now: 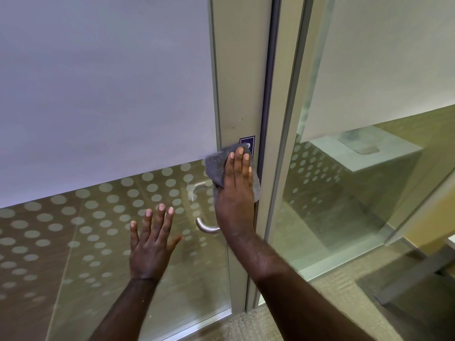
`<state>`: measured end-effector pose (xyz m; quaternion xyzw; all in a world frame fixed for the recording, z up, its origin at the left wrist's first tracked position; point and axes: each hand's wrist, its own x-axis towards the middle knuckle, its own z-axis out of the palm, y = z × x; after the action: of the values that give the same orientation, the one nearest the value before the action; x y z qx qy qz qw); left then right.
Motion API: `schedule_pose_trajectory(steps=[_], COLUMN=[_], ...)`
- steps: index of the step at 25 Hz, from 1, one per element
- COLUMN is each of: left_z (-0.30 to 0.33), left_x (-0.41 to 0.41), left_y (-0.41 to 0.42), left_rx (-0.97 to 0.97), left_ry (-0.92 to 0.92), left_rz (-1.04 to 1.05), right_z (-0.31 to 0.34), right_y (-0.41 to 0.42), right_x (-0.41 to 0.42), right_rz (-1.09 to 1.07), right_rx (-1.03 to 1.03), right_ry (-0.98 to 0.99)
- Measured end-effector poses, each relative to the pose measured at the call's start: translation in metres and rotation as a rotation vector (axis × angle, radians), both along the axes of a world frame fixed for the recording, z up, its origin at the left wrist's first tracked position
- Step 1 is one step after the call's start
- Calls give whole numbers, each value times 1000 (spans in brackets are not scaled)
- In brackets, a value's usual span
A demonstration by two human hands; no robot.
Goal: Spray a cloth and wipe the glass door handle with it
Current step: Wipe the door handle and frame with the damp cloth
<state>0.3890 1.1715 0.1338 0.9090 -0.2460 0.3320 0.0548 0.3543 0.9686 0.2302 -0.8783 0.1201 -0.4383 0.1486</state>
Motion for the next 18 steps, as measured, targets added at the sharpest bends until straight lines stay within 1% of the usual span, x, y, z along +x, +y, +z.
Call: schedule_pose_trajectory(steps=[9,18], left_z=[2,3], left_x=[-2,-3], left_y=[0,1], left_rx=[18,21], left_ry=[46,85], left_rz=[5,17], right_z=[-33,-32], right_y=[10,16], right_x=[-15,-26], right_rz=[25,120], right_rx=[90,219], right_ry=[129,165])
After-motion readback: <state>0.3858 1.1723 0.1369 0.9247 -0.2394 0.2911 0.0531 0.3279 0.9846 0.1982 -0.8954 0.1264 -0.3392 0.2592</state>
